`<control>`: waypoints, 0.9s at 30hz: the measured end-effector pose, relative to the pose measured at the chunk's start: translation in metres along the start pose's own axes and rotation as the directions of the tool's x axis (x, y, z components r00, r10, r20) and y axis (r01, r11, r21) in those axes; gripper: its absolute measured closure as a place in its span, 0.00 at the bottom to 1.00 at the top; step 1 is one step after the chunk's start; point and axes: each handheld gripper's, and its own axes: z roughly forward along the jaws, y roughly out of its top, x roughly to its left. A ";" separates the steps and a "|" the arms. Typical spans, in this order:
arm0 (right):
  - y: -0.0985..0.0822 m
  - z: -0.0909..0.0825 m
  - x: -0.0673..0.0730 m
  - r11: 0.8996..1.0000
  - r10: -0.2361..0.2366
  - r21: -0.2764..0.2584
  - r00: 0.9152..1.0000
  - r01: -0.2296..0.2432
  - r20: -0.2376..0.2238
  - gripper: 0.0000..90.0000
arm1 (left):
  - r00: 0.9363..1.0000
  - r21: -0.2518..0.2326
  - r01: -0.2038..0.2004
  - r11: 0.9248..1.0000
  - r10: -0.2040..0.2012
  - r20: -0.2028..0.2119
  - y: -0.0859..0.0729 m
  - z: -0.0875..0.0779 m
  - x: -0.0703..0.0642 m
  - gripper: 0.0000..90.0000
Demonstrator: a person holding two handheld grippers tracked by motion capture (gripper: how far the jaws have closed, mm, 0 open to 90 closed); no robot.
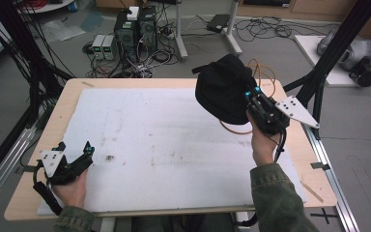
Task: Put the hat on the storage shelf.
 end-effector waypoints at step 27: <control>0.037 0.025 -0.022 0.987 -0.134 -0.061 0.973 0.147 0.190 0.95 | 1.000 0.001 0.024 1.000 -0.024 0.000 0.000 0.001 0.003 0.19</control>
